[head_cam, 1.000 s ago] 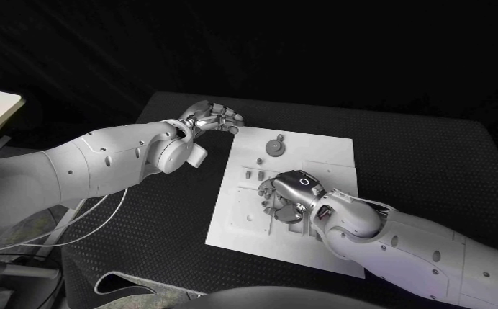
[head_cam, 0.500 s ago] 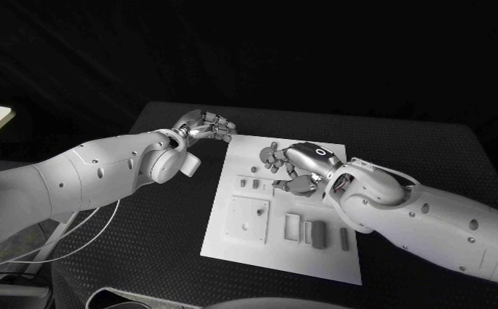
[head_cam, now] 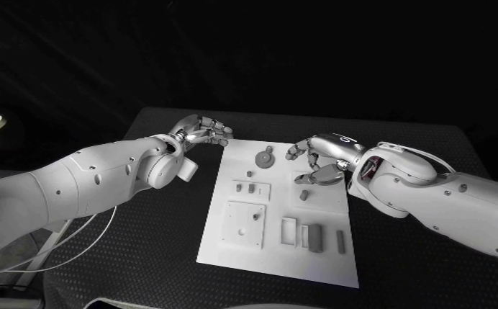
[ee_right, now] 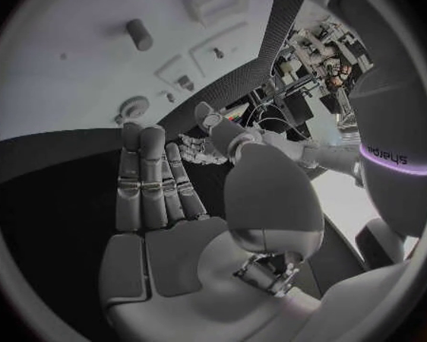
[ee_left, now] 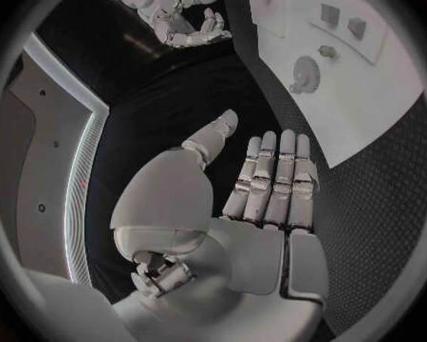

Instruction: Assemble the parts on the task board

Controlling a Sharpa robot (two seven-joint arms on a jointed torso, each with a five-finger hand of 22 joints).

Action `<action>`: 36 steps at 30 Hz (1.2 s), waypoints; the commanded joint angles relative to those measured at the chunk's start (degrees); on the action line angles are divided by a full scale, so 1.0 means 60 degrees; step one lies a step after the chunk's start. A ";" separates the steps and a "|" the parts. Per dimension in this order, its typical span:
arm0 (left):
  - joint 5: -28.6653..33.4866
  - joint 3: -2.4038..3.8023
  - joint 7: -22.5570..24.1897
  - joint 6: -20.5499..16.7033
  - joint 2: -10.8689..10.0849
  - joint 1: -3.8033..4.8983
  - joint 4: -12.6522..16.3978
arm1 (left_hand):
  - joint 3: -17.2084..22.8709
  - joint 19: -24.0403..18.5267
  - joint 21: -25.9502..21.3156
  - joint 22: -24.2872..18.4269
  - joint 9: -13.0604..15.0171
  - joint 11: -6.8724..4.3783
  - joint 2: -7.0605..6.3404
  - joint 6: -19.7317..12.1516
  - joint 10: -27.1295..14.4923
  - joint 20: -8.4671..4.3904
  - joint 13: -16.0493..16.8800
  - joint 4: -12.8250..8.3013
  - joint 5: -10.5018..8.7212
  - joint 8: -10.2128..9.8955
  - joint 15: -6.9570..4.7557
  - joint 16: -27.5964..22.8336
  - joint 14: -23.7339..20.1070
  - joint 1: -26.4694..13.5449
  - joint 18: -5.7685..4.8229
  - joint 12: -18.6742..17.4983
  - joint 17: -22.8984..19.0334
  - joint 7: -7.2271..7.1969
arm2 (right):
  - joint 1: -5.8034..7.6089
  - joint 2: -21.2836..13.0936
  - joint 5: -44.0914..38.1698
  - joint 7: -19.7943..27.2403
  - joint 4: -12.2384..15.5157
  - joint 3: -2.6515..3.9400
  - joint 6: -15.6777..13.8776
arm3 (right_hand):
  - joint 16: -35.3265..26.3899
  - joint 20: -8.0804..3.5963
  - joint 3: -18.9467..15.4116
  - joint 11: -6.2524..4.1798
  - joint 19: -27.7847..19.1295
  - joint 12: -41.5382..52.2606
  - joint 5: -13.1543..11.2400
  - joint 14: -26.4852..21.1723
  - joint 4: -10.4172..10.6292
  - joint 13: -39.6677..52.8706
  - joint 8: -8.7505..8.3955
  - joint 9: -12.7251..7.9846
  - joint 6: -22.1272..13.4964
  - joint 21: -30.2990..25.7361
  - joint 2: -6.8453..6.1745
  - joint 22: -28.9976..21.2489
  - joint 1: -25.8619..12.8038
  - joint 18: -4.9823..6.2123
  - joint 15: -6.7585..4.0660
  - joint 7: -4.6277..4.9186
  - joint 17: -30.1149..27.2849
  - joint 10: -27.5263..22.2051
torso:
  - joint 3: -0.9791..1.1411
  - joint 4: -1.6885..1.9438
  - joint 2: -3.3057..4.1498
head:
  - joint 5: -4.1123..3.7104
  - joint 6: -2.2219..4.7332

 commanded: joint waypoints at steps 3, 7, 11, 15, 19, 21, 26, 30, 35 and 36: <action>0.0052 0.0001 0.0120 0.0138 0.0041 0.0004 -0.0045 | -0.0059 0.0044 0.0045 -0.0016 -0.0010 0.0012 0.0023 -0.0046 -0.0070 0.0016 -0.0011 0.0008 -0.0046 0.0042 0.0014 -0.0040 0.0030 -0.0095 0.0109 -0.0025 0.0011 0.0009 | -0.0005 -0.0011 0.0302 0.0773 -0.0441 -0.0029 0.0774 | 0.0251 -0.0030 -0.0009 -0.0077 0.0167 0.0065 -0.0004 0.0100 0.0051 -0.0048 0.0036 0.0056 -0.0064 0.0125 -0.0008 0.0233 -0.0058 0.0268 -0.0025 0.0003 0.0086 -0.0064 | 0.0016 0.0028 -0.0009 | -0.0138 0.0040; 0.0052 0.0000 0.0123 0.0152 0.0056 0.0003 -0.0059 | -0.0063 0.0044 0.0045 -0.0019 -0.0012 0.0013 0.0025 -0.0050 -0.0074 0.0016 -0.0013 0.0007 -0.0046 0.0039 0.0014 -0.0044 0.0030 -0.0102 0.0109 -0.0025 0.0015 0.0010 | -0.0007 -0.0021 -0.0027 0.0777 -0.0695 -0.0170 0.0886 | 0.0610 -0.0153 -0.0041 -0.0141 0.0407 0.0105 -0.0007 0.0278 0.0142 -0.0081 0.0146 0.0128 0.0004 0.0353 -0.0102 0.0246 -0.0107 0.0268 -0.0085 0.0044 0.0206 -0.0006 | 0.0001 0.0033 -0.0004 | -0.0145 0.0058; 0.0052 -0.0002 0.0122 0.0154 0.0055 0.0001 -0.0075 | -0.0064 0.0043 0.0045 -0.0021 -0.0014 0.0014 0.0028 -0.0053 -0.0076 0.0015 -0.0015 0.0006 -0.0045 0.0038 0.0014 -0.0046 0.0030 -0.0104 0.0110 -0.0025 0.0018 0.0011 | -0.0027 -0.0034 -0.0269 0.0707 -0.0716 -0.0295 0.0980 | 0.0806 -0.0228 -0.0026 -0.0127 0.0495 0.0161 -0.0007 0.0321 0.0211 -0.0089 0.0225 0.0178 0.0043 0.0489 -0.0136 0.0244 -0.0113 0.0268 -0.0072 0.0100 0.0245 0.0121 | 0.0022 0.0032 0.0000 | -0.0124 0.0033; 0.0052 -0.0003 0.0125 0.0146 0.0044 0.0001 -0.0088 | -0.0065 0.0043 0.0045 -0.0023 -0.0014 0.0014 0.0030 -0.0053 -0.0077 0.0014 -0.0016 0.0005 -0.0045 0.0038 0.0014 -0.0048 0.0029 -0.0104 0.0110 -0.0024 0.0020 0.0011 | -0.0114 -0.0045 -0.0774 0.0529 -0.0682 -0.0392 0.0918 | 0.0968 -0.0308 -0.0075 -0.0162 0.0593 0.0296 -0.0004 0.0417 0.0248 -0.0053 0.0483 0.0293 0.0445 0.0639 -0.0117 0.0243 -0.0168 0.0268 -0.0104 0.0380 0.0245 0.0427 | 0.0018 0.0027 0.0004 | -0.0104 0.0045; 0.0052 -0.0003 0.0133 0.0154 0.0040 0.0001 -0.0089 | -0.0065 0.0043 0.0045 -0.0025 -0.0015 0.0013 0.0035 -0.0053 -0.0078 0.0013 -0.0016 0.0003 -0.0043 0.0039 0.0013 -0.0050 0.0030 -0.0102 0.0112 -0.0023 0.0022 0.0010 | -0.0260 -0.0073 -0.1055 0.0461 -0.0666 -0.0434 0.0936 | 0.1056 -0.0361 -0.0092 -0.0206 0.0664 0.0366 -0.0007 0.0507 0.0243 -0.0043 0.0549 0.0312 0.0545 0.0745 -0.0104 0.0239 -0.0180 0.0268 -0.0146 0.0363 0.0212 0.0619 | 0.0008 0.0019 0.0004 | -0.0108 0.0031; 0.0052 -0.0003 0.0132 0.0154 0.0036 0.0001 -0.0093 | -0.0064 0.0043 0.0046 -0.0025 -0.0015 0.0013 0.0036 -0.0052 -0.0078 0.0013 -0.0017 0.0003 -0.0043 0.0039 0.0013 -0.0051 0.0030 -0.0101 0.0112 -0.0022 0.0023 0.0010 | -0.0314 -0.0082 -0.1104 0.0457 -0.0654 -0.0439 0.0922 | 0.1075 -0.0376 -0.0104 -0.0230 0.0677 0.0395 -0.0007 0.0531 0.0228 -0.0038 0.0561 0.0314 0.0563 0.0776 -0.0093 0.0236 -0.0183 0.0268 -0.0168 0.0356 0.0195 0.0696 | 0.0002 0.0023 0.0000 | -0.0095 0.0000; 0.0052 -0.0004 0.0132 0.0160 0.0031 0.0000 -0.0109 | -0.0064 0.0043 0.0046 -0.0027 -0.0015 0.0013 0.0040 -0.0051 -0.0079 0.0013 -0.0018 0.0001 -0.0042 0.0040 0.0013 -0.0053 0.0030 -0.0099 0.0112 -0.0022 0.0026 0.0009 | -0.0447 -0.0010 -0.1352 0.0440 -0.0733 -0.0443 0.0602 | 0.1120 -0.0414 -0.0127 -0.0307 0.0698 0.0480 -0.0008 0.0587 0.0138 -0.0023 0.0620 0.0324 0.0665 0.0852 0.0041 0.0231 -0.0157 0.0268 -0.0243 0.0367 0.0137 0.0939 | -0.0001 0.0017 -0.0003 | -0.0107 0.0000; 0.0052 -0.0004 0.0127 0.0176 0.0036 -0.0001 -0.0106 | -0.0065 0.0042 0.0046 -0.0029 -0.0015 0.0013 0.0042 -0.0050 -0.0080 0.0013 -0.0019 0.0001 -0.0042 0.0041 0.0013 -0.0055 0.0030 -0.0099 0.0113 -0.0021 0.0028 0.0009 | -0.0532 0.0063 -0.1563 0.0304 -0.0830 -0.0444 0.0294 | 0.1170 -0.0440 -0.0181 -0.0458 0.0715 0.0688 -0.0010 0.0653 -0.0011 0.0057 0.0667 0.0323 0.0771 0.0934 0.0228 0.0229 -0.0147 0.0268 -0.0387 0.0377 0.0077 0.1419 | -0.0009 0.0033 -0.0005 | -0.0106 -0.0016; 0.0052 -0.0004 0.0127 0.0177 0.0035 -0.0003 -0.0119 | -0.0068 0.0042 0.0046 -0.0032 -0.0017 0.0015 0.0044 -0.0051 -0.0083 0.0014 -0.0021 0.0003 -0.0042 0.0041 0.0013 -0.0059 0.0030 -0.0104 0.0112 -0.0021 0.0032 0.0009 | -0.0619 0.0171 -0.1707 0.0219 -0.0865 -0.0445 0.0062 | 0.1225 -0.0460 -0.0241 -0.0595 0.0715 0.0809 -0.0009 0.0706 -0.0174 0.0127 0.0731 0.0320 0.0926 0.1028 0.0427 0.0233 -0.0154 0.0268 -0.0519 0.0375 0.0021 0.1761 | -0.0017 0.0039 -0.0011 | -0.0107 -0.0026; 0.0052 -0.0004 0.0125 0.0182 0.0035 -0.0003 -0.0119 | -0.0068 0.0042 0.0046 -0.0033 -0.0017 0.0015 0.0045 -0.0051 -0.0084 0.0014 -0.0021 0.0003 -0.0042 0.0041 0.0013 -0.0059 0.0030 -0.0105 0.0112 -0.0021 0.0033 0.0009 | -0.0632 0.0192 -0.1725 0.0207 -0.0878 -0.0445 0.0029 | 0.1248 -0.0468 -0.0251 -0.0621 0.0728 0.0835 -0.0009 0.0723 -0.0194 0.0146 0.0747 0.0320 0.0965 0.1056 0.0474 0.0235 -0.0156 0.0268 -0.0545 0.0372 0.0018 0.1833 | -0.0016 0.0035 -0.0010 | -0.0103 -0.0028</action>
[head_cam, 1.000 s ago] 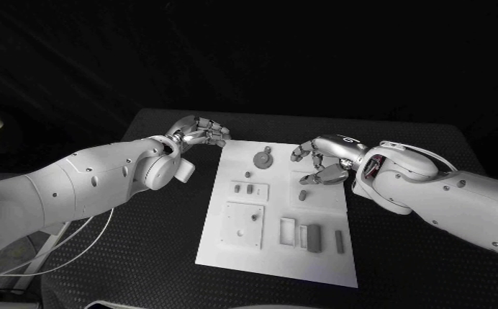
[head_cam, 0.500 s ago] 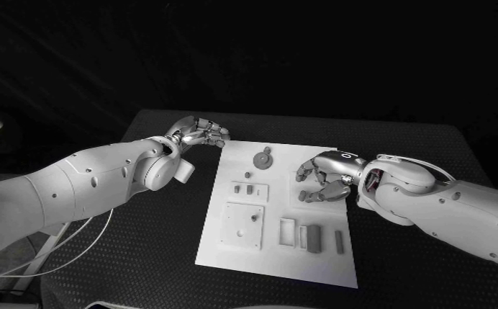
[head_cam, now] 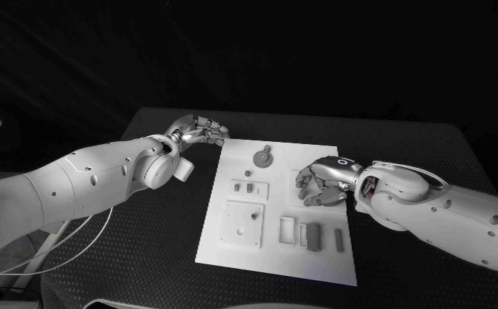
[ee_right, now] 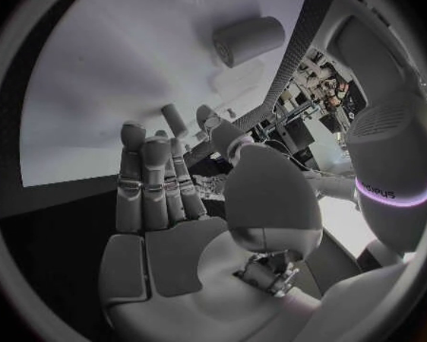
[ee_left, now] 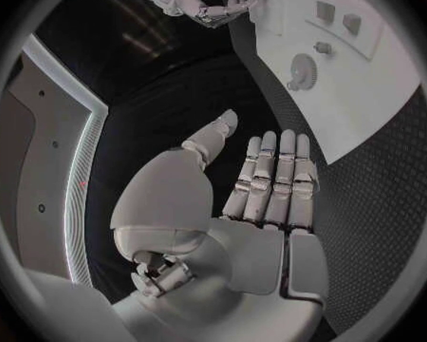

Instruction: Assemble the parts on the task board

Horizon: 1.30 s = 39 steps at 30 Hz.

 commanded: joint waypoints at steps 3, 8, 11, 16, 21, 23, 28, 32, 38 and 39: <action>0.0052 0.0005 0.0116 0.0162 0.0015 0.0004 0.0009 | -0.0070 0.0042 0.0046 -0.0018 -0.0010 0.0015 0.0010 -0.0052 -0.0085 0.0014 -0.0016 0.0004 -0.0043 0.0040 0.0013 -0.0061 0.0030 -0.0070 0.0112 -0.0021 0.0018 0.0010 | -0.0060 0.0131 -0.0485 -0.0220 -0.0067 -0.0001 -0.0530 | 0.0114 -0.0113 -0.0024 -0.0103 0.0041 0.0108 -0.0009 0.0036 -0.0092 0.0067 0.0081 -0.0009 0.0168 0.0153 0.0210 0.0238 -0.0011 0.0291 -0.0144 -0.0018 -0.0020 0.0274 | -0.0005 0.0004 0.0002 | 0.0005 -0.0016; 0.0052 0.0005 0.0104 0.0186 0.0017 0.0004 0.0011 | -0.0073 0.0043 0.0047 -0.0021 -0.0012 0.0016 0.0015 -0.0054 -0.0090 0.0015 -0.0019 0.0005 -0.0043 0.0040 0.0014 -0.0066 0.0030 -0.0075 0.0112 -0.0022 0.0023 0.0011 | -0.0142 0.0217 -0.0556 -0.0353 -0.0149 -0.0003 -0.0608 | 0.0238 -0.0154 -0.0077 -0.0181 0.0092 0.0148 -0.0009 0.0083 -0.0074 0.0130 0.0120 -0.0025 0.0303 0.0284 0.0420 0.0237 -0.0073 0.0291 -0.0222 -0.0069 -0.0016 0.0454 | -0.0010 0.0015 0.0004 | 0.0008 -0.0053; 0.0052 0.0005 0.0097 0.0196 0.0011 0.0004 0.0010 | -0.0075 0.0044 0.0047 -0.0023 -0.0013 0.0017 0.0017 -0.0055 -0.0093 0.0015 -0.0020 0.0006 -0.0043 0.0039 0.0014 -0.0068 0.0029 -0.0079 0.0112 -0.0022 0.0025 0.0011 | -0.0162 0.0244 -0.0619 -0.0403 -0.0176 -0.0004 -0.0652 | 0.0275 -0.0167 -0.0084 -0.0202 0.0097 0.0156 -0.0009 0.0089 -0.0066 0.0152 0.0127 -0.0035 0.0342 0.0324 0.0508 0.0235 -0.0108 0.0291 -0.0242 -0.0084 -0.0018 0.0508 | -0.0012 0.0011 0.0003 | 0.0014 -0.0059; 0.0052 0.0005 0.0091 0.0219 0.0013 0.0004 0.0013 | -0.0081 0.0044 0.0048 -0.0027 -0.0015 0.0020 0.0023 -0.0058 -0.0098 0.0017 -0.0023 0.0009 -0.0044 0.0039 0.0015 -0.0073 0.0028 -0.0089 0.0111 -0.0022 0.0030 0.0012 | -0.0170 0.0244 -0.0678 -0.0476 -0.0198 -0.0005 -0.0663 | 0.0351 -0.0194 -0.0071 -0.0273 0.0113 0.0222 -0.0009 0.0098 -0.0072 0.0218 0.0191 -0.0031 0.0508 0.0406 0.0701 0.0236 -0.0118 0.0291 -0.0310 -0.0148 -0.0017 0.0697 | -0.0010 0.0004 0.0002 | 0.0015 -0.0076; 0.0052 0.0004 0.0083 0.0221 0.0003 0.0004 0.0012 | -0.0083 0.0044 0.0048 -0.0031 -0.0017 0.0022 0.0030 -0.0061 -0.0103 0.0017 -0.0026 0.0009 -0.0044 0.0037 0.0016 -0.0077 0.0028 -0.0095 0.0112 -0.0023 0.0035 0.0013 | -0.0175 0.0238 -0.0749 -0.0532 -0.0211 -0.0005 -0.0594 | 0.0396 -0.0206 -0.0083 -0.0353 0.0085 0.0294 -0.0008 0.0076 -0.0082 0.0309 0.0231 -0.0041 0.0649 0.0472 0.0885 0.0231 -0.0187 0.0291 -0.0387 -0.0207 -0.0035 0.0898 | -0.0012 0.0004 -0.0004 | -0.0015 -0.0091; 0.0052 0.0004 0.0082 0.0223 0.0002 0.0004 0.0013 | -0.0084 0.0044 0.0048 -0.0032 -0.0017 0.0023 0.0031 -0.0062 -0.0106 0.0017 -0.0027 0.0008 -0.0044 0.0037 0.0016 -0.0079 0.0028 -0.0097 0.0112 -0.0023 0.0036 0.0014 | -0.0183 0.0249 -0.0795 -0.0552 -0.0215 -0.0005 -0.0581 | 0.0403 -0.0208 -0.0087 -0.0364 0.0078 0.0300 -0.0008 0.0071 -0.0090 0.0325 0.0236 -0.0044 0.0673 0.0484 0.0895 0.0230 -0.0193 0.0291 -0.0398 -0.0217 -0.0040 0.0922 | -0.0011 0.0002 -0.0002 | -0.0017 -0.0098; 0.0052 0.0004 0.0081 0.0229 0.0006 0.0004 0.0018 | -0.0084 0.0044 0.0048 -0.0034 -0.0018 0.0024 0.0034 -0.0063 -0.0109 0.0016 -0.0029 0.0008 -0.0044 0.0037 0.0016 -0.0081 0.0028 -0.0098 0.0112 -0.0024 0.0039 0.0014 | -0.0204 0.0260 -0.0863 -0.0579 -0.0212 -0.0005 -0.0562 | 0.0422 -0.0218 -0.0058 -0.0402 0.0062 0.0331 -0.0008 0.0061 -0.0111 0.0373 0.0267 -0.0044 0.0765 0.0514 0.0996 0.0228 -0.0151 0.0291 -0.0435 -0.0257 -0.0052 0.1012 | -0.0011 0.0001 0.0001 | -0.0020 -0.0105; 0.0052 0.0004 0.0090 0.0231 0.0003 0.0004 0.0018 | -0.0085 0.0043 0.0048 -0.0037 -0.0019 0.0025 0.0039 -0.0064 -0.0114 0.0016 -0.0031 0.0007 -0.0043 0.0036 0.0016 -0.0084 0.0027 -0.0099 0.0113 -0.0025 0.0042 0.0015 | -0.0228 0.0272 -0.0976 -0.0598 -0.0192 -0.0005 -0.0565 | 0.0454 -0.0239 -0.0005 -0.0445 0.0049 0.0358 -0.0007 0.0064 -0.0150 0.0428 0.0296 -0.0047 0.0863 0.0561 0.1140 0.0231 -0.0018 0.0291 -0.0477 -0.0303 -0.0065 0.1105 | -0.0008 0.0000 0.0000 | -0.0023 -0.0117; 0.0052 0.0004 0.0099 0.0235 0.0002 0.0004 0.0021 | -0.0086 0.0037 0.0044 -0.0046 -0.0021 0.0029 0.0054 -0.0066 -0.0122 0.0019 -0.0036 0.0009 -0.0042 0.0036 0.0018 -0.0094 0.0023 -0.0107 0.0111 -0.0025 0.0050 0.0015 | -0.0240 0.0267 -0.1131 -0.0681 -0.0162 -0.0005 -0.0508 | 0.0595 -0.0305 0.0137 -0.0547 0.0078 0.0436 -0.0005 0.0150 -0.0159 0.0543 0.0394 -0.0026 0.1127 0.0740 0.1393 0.0247 0.0395 0.0291 -0.0579 -0.0412 -0.0047 0.1335 | -0.0021 0.0009 -0.0005 | -0.0038 -0.0130; 0.0052 0.0004 0.0102 0.0233 0.0002 0.0004 0.0021 | -0.0086 0.0035 0.0043 -0.0048 -0.0022 0.0029 0.0058 -0.0066 -0.0124 0.0020 -0.0036 0.0010 -0.0042 0.0037 0.0018 -0.0096 0.0022 -0.0110 0.0111 -0.0024 0.0051 0.0015 | -0.0240 0.0266 -0.1159 -0.0710 -0.0154 -0.0005 -0.0499 | 0.0614 -0.0292 0.0541 -0.0548 0.0087 0.0434 -0.0001 0.0160 -0.0039 0.0570 0.0390 -0.0042 0.1185 0.0767 0.1258 0.0228 0.0561 0.0286 -0.0606 -0.0403 -0.0060 0.1376 | -0.0021 0.0009 -0.0005 | -0.0038 -0.0130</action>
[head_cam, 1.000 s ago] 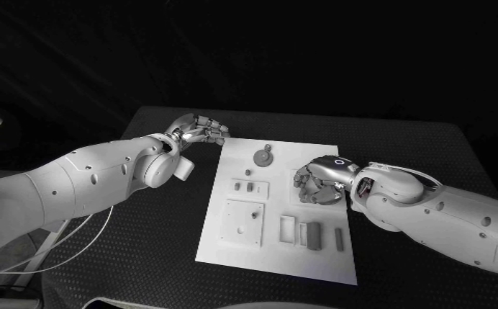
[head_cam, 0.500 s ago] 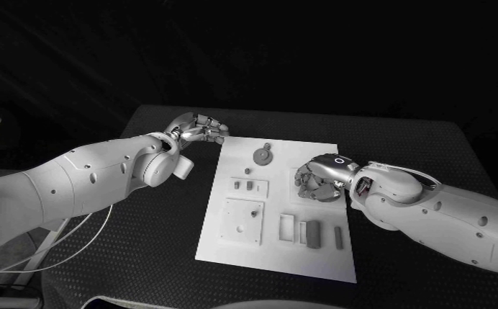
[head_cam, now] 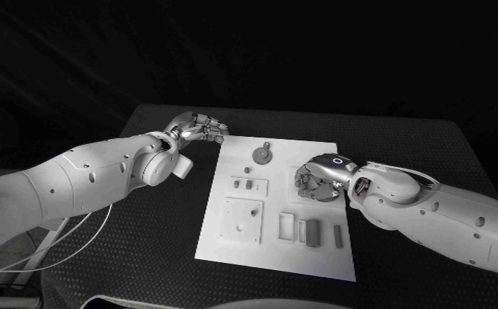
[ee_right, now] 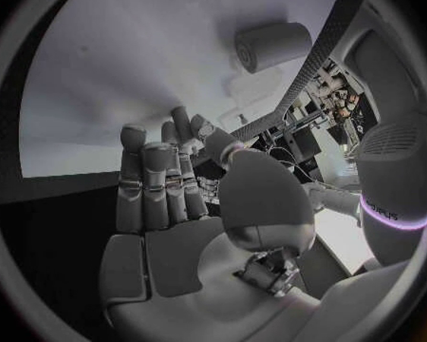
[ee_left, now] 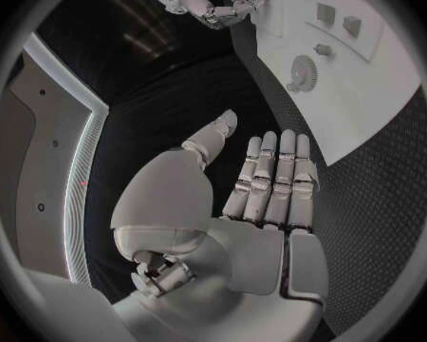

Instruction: Assemble the parts on the task board

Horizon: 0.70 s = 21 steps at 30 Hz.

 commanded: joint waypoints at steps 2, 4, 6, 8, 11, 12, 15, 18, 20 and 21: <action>0.0052 0.0005 0.0113 0.0139 0.0005 0.0005 0.0022 | -0.0062 0.0034 0.0042 -0.0014 -0.0015 -0.0001 0.0023 -0.0066 -0.0094 0.0020 -0.0012 -0.0015 -0.0042 0.0037 0.0019 -0.0062 0.0022 -0.0074 0.0110 -0.0024 0.0015 0.0015 | -0.0019 0.0001 -0.0347 -0.0134 0.0046 -0.0006 0.0085 | 0.0110 -0.0053 0.0873 -0.0017 0.0057 0.0021 -0.0004 0.0046 0.0192 0.0125 0.0035 -0.0023 0.0168 0.0159 -0.0151 0.0221 0.0201 0.0442 -0.0084 0.0008 -0.0028 0.0166 | -0.0006 0.0005 -0.0003 | -0.0004 -0.0007; 0.0052 0.0005 0.0113 0.0135 0.0001 0.0005 0.0023 | -0.0062 0.0033 0.0042 -0.0016 -0.0015 -0.0001 0.0024 -0.0066 -0.0095 0.0021 -0.0013 -0.0016 -0.0042 0.0037 0.0019 -0.0063 0.0021 -0.0075 0.0110 -0.0024 0.0016 0.0015 | -0.0022 -0.0002 -0.0349 -0.0139 0.0063 -0.0006 0.0069 | 0.0143 -0.0065 0.1033 -0.0036 0.0064 0.0013 -0.0004 0.0059 0.0174 0.0163 0.0035 -0.0027 0.0203 0.0215 -0.0201 0.0222 0.0132 0.0442 -0.0085 -0.0001 -0.0040 0.0199 | -0.0003 0.0004 -0.0004 | -0.0002 -0.0010; 0.0052 0.0005 0.0118 0.0132 0.0000 0.0005 0.0023 | -0.0063 0.0032 0.0042 -0.0018 -0.0015 -0.0001 0.0026 -0.0065 -0.0096 0.0021 -0.0013 -0.0016 -0.0042 0.0038 0.0020 -0.0064 0.0021 -0.0076 0.0110 -0.0024 0.0018 0.0015 | -0.0029 -0.0005 -0.0387 -0.0192 0.0098 -0.0006 -0.0062 | 0.0160 -0.0069 0.1087 -0.0046 0.0062 0.0017 -0.0006 0.0065 0.0160 0.0183 0.0042 -0.0023 0.0228 0.0236 -0.0204 0.0222 0.0112 0.0442 -0.0095 -0.0009 -0.0041 0.0225 | 0.0000 0.0001 0.0001 | -0.0003 -0.0016; 0.0052 0.0005 0.0120 0.0130 0.0001 0.0005 0.0022 | -0.0063 0.0031 0.0041 -0.0019 -0.0015 -0.0001 0.0027 -0.0065 -0.0097 0.0021 -0.0014 -0.0016 -0.0041 0.0038 0.0020 -0.0065 0.0021 -0.0077 0.0110 -0.0024 0.0019 0.0015 | -0.0033 -0.0005 -0.0409 -0.0229 0.0106 -0.0006 -0.0205 | 0.0183 -0.0078 0.1142 -0.0057 0.0070 0.0021 -0.0006 0.0079 0.0145 0.0206 0.0049 -0.0020 0.0250 0.0266 -0.0201 0.0222 0.0091 0.0442 -0.0106 -0.0017 -0.0043 0.0253 | 0.0001 -0.0003 0.0002 | -0.0001 -0.0017; 0.0052 0.0005 0.0121 0.0133 0.0006 0.0005 0.0024 | -0.0063 0.0031 0.0041 -0.0020 -0.0016 0.0000 0.0028 -0.0065 -0.0098 0.0021 -0.0015 -0.0016 -0.0041 0.0038 0.0020 -0.0067 0.0020 -0.0077 0.0110 -0.0023 0.0020 0.0015 | -0.0034 -0.0031 -0.0381 -0.0245 0.0147 -0.0005 -0.0363 | 0.0208 -0.0092 0.1202 -0.0069 0.0084 0.0022 -0.0006 0.0099 0.0118 0.0232 0.0059 -0.0013 0.0277 0.0303 -0.0198 0.0222 0.0079 0.0442 -0.0118 -0.0029 -0.0046 0.0280 | 0.0001 -0.0003 0.0002 | -0.0001 -0.0017; 0.0052 0.0005 0.0121 0.0132 0.0008 0.0005 0.0020 | -0.0062 0.0030 0.0041 -0.0021 -0.0016 0.0000 0.0029 -0.0065 -0.0098 0.0021 -0.0015 -0.0017 -0.0041 0.0038 0.0020 -0.0067 0.0020 -0.0077 0.0110 -0.0023 0.0021 0.0015 | -0.0034 -0.0052 -0.0231 -0.0220 0.0184 -0.0004 -0.0413 | 0.0217 -0.0096 0.1218 -0.0072 0.0089 0.0022 -0.0007 0.0106 0.0112 0.0240 0.0061 -0.0010 0.0285 0.0316 -0.0198 0.0222 0.0070 0.0442 -0.0122 -0.0032 -0.0048 0.0288 | 0.0001 0.0001 0.0000 | -0.0006 -0.0020; 0.0052 0.0005 0.0120 0.0128 0.0009 0.0005 0.0008 | -0.0062 0.0030 0.0041 -0.0023 -0.0016 0.0000 0.0032 -0.0065 -0.0099 0.0021 -0.0016 -0.0017 -0.0041 0.0038 0.0020 -0.0069 0.0020 -0.0077 0.0110 -0.0023 0.0022 0.0015 | -0.0034 -0.0108 -0.0052 -0.0175 0.0318 -0.0002 -0.0462 | 0.0229 -0.0101 0.1240 -0.0077 0.0096 0.0022 -0.0006 0.0115 0.0107 0.0253 0.0066 -0.0007 0.0296 0.0335 -0.0194 0.0222 0.0057 0.0442 -0.0127 -0.0036 -0.0050 0.0301 | 0.0001 0.0008 -0.0002 | -0.0013 -0.0020; 0.0052 0.0005 0.0121 0.0126 0.0014 0.0005 -0.0008 | -0.0062 0.0029 0.0041 -0.0025 -0.0017 0.0000 0.0033 -0.0065 -0.0100 0.0021 -0.0017 -0.0018 -0.0041 0.0039 0.0020 -0.0071 0.0020 -0.0077 0.0110 -0.0022 0.0025 0.0015 | -0.0032 -0.0206 0.0177 -0.0114 0.0565 0.0032 -0.0477 | 0.0243 -0.0108 0.1259 -0.0082 0.0103 0.0020 -0.0007 0.0125 0.0099 0.0266 0.0069 -0.0003 0.0306 0.0355 -0.0195 0.0221 0.0041 0.0442 -0.0132 -0.0039 -0.0052 0.0313 | 0.0001 0.0005 -0.0005 | -0.0016 -0.0018; 0.0052 0.0005 0.0123 0.0126 0.0015 0.0004 -0.0005 | -0.0062 0.0028 0.0040 -0.0026 -0.0017 0.0000 0.0035 -0.0065 -0.0101 0.0021 -0.0017 -0.0018 -0.0040 0.0039 0.0020 -0.0072 0.0020 -0.0077 0.0110 -0.0022 0.0026 0.0015 | -0.0028 -0.0237 0.0238 -0.0087 0.0709 0.0131 -0.0483 | 0.0247 -0.0111 0.1268 -0.0084 0.0105 0.0019 -0.0007 0.0128 0.0097 0.0271 0.0069 -0.0002 0.0308 0.0362 -0.0191 0.0221 0.0037 0.0442 -0.0134 -0.0040 -0.0053 0.0315 | 0.0002 0.0002 -0.0004 | -0.0009 -0.0015; 0.0052 0.0005 0.0123 0.0129 0.0017 0.0004 -0.0008 | -0.0061 0.0028 0.0040 -0.0027 -0.0017 0.0000 0.0035 -0.0065 -0.0101 0.0021 -0.0017 -0.0019 -0.0040 0.0039 0.0020 -0.0073 0.0020 -0.0077 0.0111 -0.0022 0.0027 0.0014 | -0.0024 -0.0248 0.0247 -0.0083 0.0760 0.0174 -0.0494 | 0.0248 -0.0112 0.1270 -0.0084 0.0105 0.0018 -0.0007 0.0128 0.0096 0.0272 0.0069 -0.0002 0.0309 0.0364 -0.0191 0.0221 0.0035 0.0442 -0.0134 -0.0040 -0.0053 0.0315 | 0.0002 0.0002 -0.0004 | -0.0009 -0.0015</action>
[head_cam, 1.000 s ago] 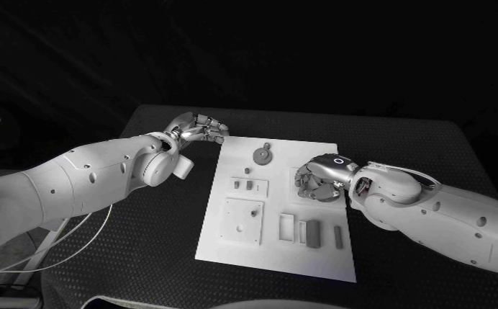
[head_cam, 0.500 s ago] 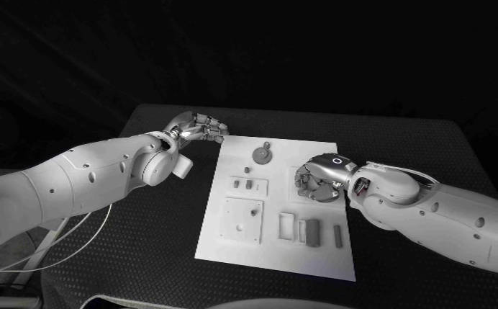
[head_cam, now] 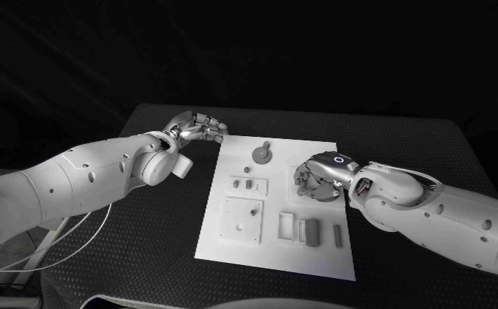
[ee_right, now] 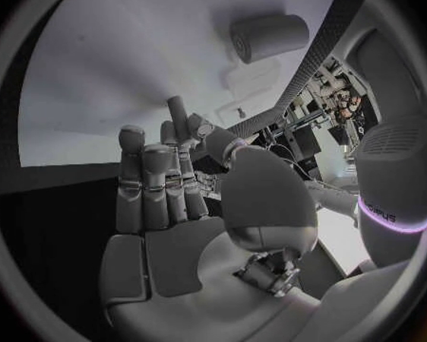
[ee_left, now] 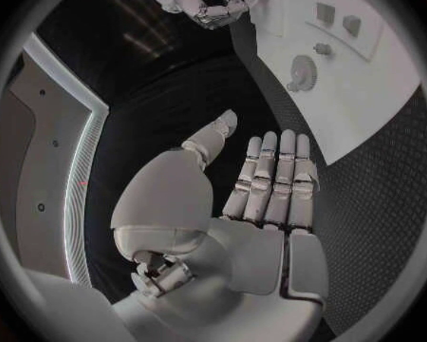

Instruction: Assemble the parts on the task board

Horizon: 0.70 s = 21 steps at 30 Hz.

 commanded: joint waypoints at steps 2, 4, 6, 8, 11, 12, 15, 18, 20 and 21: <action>0.0052 0.0005 0.0116 0.0123 0.0026 0.0004 0.0000 | -0.0061 0.0028 0.0040 -0.0011 -0.0010 -0.0004 0.0037 -0.0065 -0.0035 0.0021 -0.0010 -0.0019 -0.0040 0.0039 0.0021 -0.0037 0.0020 -0.0076 0.0110 -0.0021 0.0013 0.0014 | 0.0029 -0.0022 0.0264 0.0148 0.0305 0.0158 -0.0175 | 0.0055 -0.0030 0.0064 -0.0047 0.0019 0.0016 0.0028 0.0049 0.0012 0.0137 0.0066 0.0006 0.0057 0.0044 0.0105 0.0223 0.0025 0.0566 -0.0034 0.0009 -0.0011 0.0113 | 0.0001 -0.0007 0.0001 | 0.0016 0.0009; 0.0052 0.0005 0.0118 0.0125 0.0026 0.0004 0.0002 | -0.0061 0.0028 0.0040 -0.0012 -0.0010 -0.0004 0.0039 -0.0065 -0.0035 0.0021 -0.0010 -0.0019 -0.0039 0.0039 0.0021 -0.0038 0.0020 -0.0076 0.0110 -0.0021 0.0014 0.0014 | 0.0099 -0.0033 0.0255 0.0163 0.0391 0.0187 -0.0208 | 0.0059 -0.0033 0.0071 -0.0049 0.0019 0.0015 0.0028 0.0050 0.0008 0.0141 0.0067 0.0007 0.0061 0.0050 0.0103 0.0223 0.0023 0.0566 -0.0036 0.0007 -0.0012 0.0115 | 0.0001 -0.0007 0.0001 | 0.0016 0.0009; 0.0052 0.0005 0.0118 0.0126 0.0029 0.0004 -0.0002 | -0.0062 0.0027 0.0040 -0.0014 -0.0011 -0.0004 0.0039 -0.0065 -0.0036 0.0022 -0.0011 -0.0019 -0.0040 0.0039 0.0021 -0.0039 0.0019 -0.0077 0.0110 -0.0021 0.0016 0.0014 | 0.0140 -0.0051 0.0275 0.0173 0.0477 0.0206 -0.0222 | 0.0062 -0.0035 0.0077 -0.0051 0.0019 0.0014 0.0027 0.0050 0.0003 0.0145 0.0068 0.0008 0.0064 0.0055 0.0100 0.0223 0.0021 0.0566 -0.0038 0.0005 -0.0013 0.0119 | -0.0001 -0.0006 0.0003 | 0.0022 0.0016; 0.0052 0.0005 0.0118 0.0129 0.0033 0.0004 -0.0002 | -0.0061 0.0027 0.0041 -0.0015 -0.0011 -0.0004 0.0040 -0.0065 -0.0036 0.0022 -0.0011 -0.0019 -0.0040 0.0040 0.0021 -0.0040 0.0020 -0.0077 0.0110 -0.0020 0.0017 0.0014 | 0.0156 -0.0070 0.0368 0.0203 0.0598 0.0241 -0.0220 | 0.0064 -0.0036 0.0081 -0.0052 0.0019 0.0014 0.0028 0.0051 0.0002 0.0148 0.0069 0.0009 0.0066 0.0059 0.0100 0.0222 0.0019 0.0566 -0.0040 0.0004 -0.0013 0.0121 | -0.0001 -0.0006 0.0003 | 0.0022 0.0016; 0.0052 0.0005 0.0118 0.0127 0.0037 0.0004 0.0003 | -0.0062 0.0027 0.0041 -0.0017 -0.0011 -0.0003 0.0041 -0.0065 -0.0037 0.0022 -0.0012 -0.0019 -0.0040 0.0040 0.0021 -0.0042 0.0019 -0.0079 0.0110 -0.0020 0.0020 0.0014 | 0.0157 -0.0044 0.0677 0.0299 0.0777 0.0248 -0.0171 | 0.0069 -0.0038 0.0088 -0.0054 0.0019 0.0013 0.0028 0.0052 -0.0001 0.0153 0.0070 0.0011 0.0069 0.0065 0.0099 0.0222 0.0014 0.0566 -0.0042 0.0003 -0.0014 0.0125 | -0.0005 -0.0002 0.0002 | 0.0063 -0.0001; 0.0052 0.0005 0.0118 0.0126 0.0037 0.0004 0.0007 | -0.0062 0.0027 0.0041 -0.0018 -0.0012 -0.0003 0.0041 -0.0065 -0.0038 0.0022 -0.0013 -0.0019 -0.0040 0.0040 0.0021 -0.0043 0.0019 -0.0079 0.0110 -0.0020 0.0020 0.0014 | 0.0157 -0.0017 0.0733 0.0323 0.0828 0.0248 -0.0143 | 0.0070 -0.0039 0.0090 -0.0055 0.0019 0.0012 0.0028 0.0052 -0.0002 0.0155 0.0070 0.0011 0.0069 0.0067 0.0101 0.0222 0.0013 0.0566 -0.0043 0.0003 -0.0014 0.0125 | -0.0006 0.0001 0.0002 | 0.0075 -0.0011; 0.0052 0.0005 0.0118 0.0115 0.0024 0.0004 0.0022 | -0.0062 0.0026 0.0041 -0.0020 -0.0012 -0.0003 0.0042 -0.0066 -0.0038 0.0022 -0.0013 -0.0019 -0.0040 0.0040 0.0021 -0.0045 0.0019 -0.0079 0.0110 -0.0019 0.0023 0.0014 | 0.0152 0.0148 0.0821 0.0429 0.1011 0.0247 -0.0080 | 0.0073 -0.0040 0.0097 -0.0056 0.0018 0.0010 0.0028 0.0050 -0.0003 0.0158 0.0069 0.0011 0.0068 0.0071 0.0106 0.0221 0.0009 0.0566 -0.0044 0.0004 -0.0015 0.0126 | -0.0003 0.0001 0.0008 | 0.0149 -0.0032; 0.0052 0.0005 0.0116 0.0115 0.0017 0.0004 0.0030 | -0.0063 0.0026 0.0041 -0.0022 -0.0013 -0.0003 0.0042 -0.0066 -0.0039 0.0023 -0.0014 -0.0019 -0.0040 0.0040 0.0022 -0.0046 0.0019 -0.0080 0.0110 -0.0019 0.0024 0.0014 | 0.0124 0.0317 0.0830 0.0487 0.1055 0.0246 -0.0053 | 0.0074 -0.0041 0.0102 -0.0056 0.0015 0.0006 0.0028 0.0047 -0.0004 0.0161 0.0066 0.0011 0.0064 0.0075 0.0111 0.0220 0.0003 0.0566 -0.0045 0.0005 -0.0016 0.0124 | 0.0004 -0.0006 0.0011 | 0.0189 -0.0042; 0.0052 0.0005 0.0116 0.0121 0.0029 0.0004 0.0035 | -0.0063 0.0026 0.0041 -0.0023 -0.0013 -0.0003 0.0042 -0.0066 -0.0039 0.0023 -0.0014 -0.0020 -0.0040 0.0040 0.0022 -0.0047 0.0019 -0.0081 0.0110 -0.0018 0.0025 0.0014 | 0.0033 0.0458 0.0898 0.0533 0.1089 0.0245 -0.0053 | 0.0075 -0.0041 0.0107 -0.0056 0.0010 0.0002 0.0027 0.0044 -0.0006 0.0164 0.0063 0.0011 0.0061 0.0078 0.0116 0.0220 -0.0004 0.0566 -0.0044 0.0007 -0.0018 0.0121 | 0.0013 -0.0019 0.0011 | 0.0208 -0.0037; 0.0052 0.0005 0.0115 0.0122 0.0029 0.0004 0.0041 | -0.0064 0.0026 0.0041 -0.0023 -0.0013 -0.0002 0.0042 -0.0066 -0.0039 0.0023 -0.0015 -0.0020 -0.0040 0.0040 0.0022 -0.0048 0.0019 -0.0081 0.0110 -0.0018 0.0026 0.0014 | -0.0026 0.0533 0.0954 0.0554 0.1082 0.0244 -0.0040 | 0.0076 -0.0041 0.0109 -0.0055 0.0007 0.0000 0.0028 0.0043 -0.0007 0.0165 0.0062 0.0011 0.0059 0.0079 0.0118 0.0220 -0.0007 0.0566 -0.0044 0.0007 -0.0018 0.0120 | 0.0011 -0.0015 0.0008 | 0.0211 -0.0039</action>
